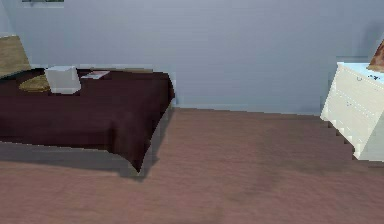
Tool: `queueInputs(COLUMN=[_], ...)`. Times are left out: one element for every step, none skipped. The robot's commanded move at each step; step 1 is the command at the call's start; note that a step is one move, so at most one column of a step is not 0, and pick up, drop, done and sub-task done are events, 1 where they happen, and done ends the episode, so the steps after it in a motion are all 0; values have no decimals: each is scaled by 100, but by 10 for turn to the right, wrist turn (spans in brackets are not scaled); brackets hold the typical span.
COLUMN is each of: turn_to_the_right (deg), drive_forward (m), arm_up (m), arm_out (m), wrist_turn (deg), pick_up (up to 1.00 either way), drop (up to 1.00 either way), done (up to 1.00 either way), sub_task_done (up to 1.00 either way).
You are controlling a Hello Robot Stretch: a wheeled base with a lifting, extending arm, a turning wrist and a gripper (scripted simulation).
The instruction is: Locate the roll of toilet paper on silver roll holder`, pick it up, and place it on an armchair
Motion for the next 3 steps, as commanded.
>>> queueInputs(turn_to_the_right=[0,0,0], drive_forward=[0,0,0], arm_up=[0,0,0], arm_out=[0,0,0], wrist_turn=[450,450,60], pick_up=[0,0,0], drop=[0,0,0], done=[0,0,0], sub_task_done=[0,0,0])
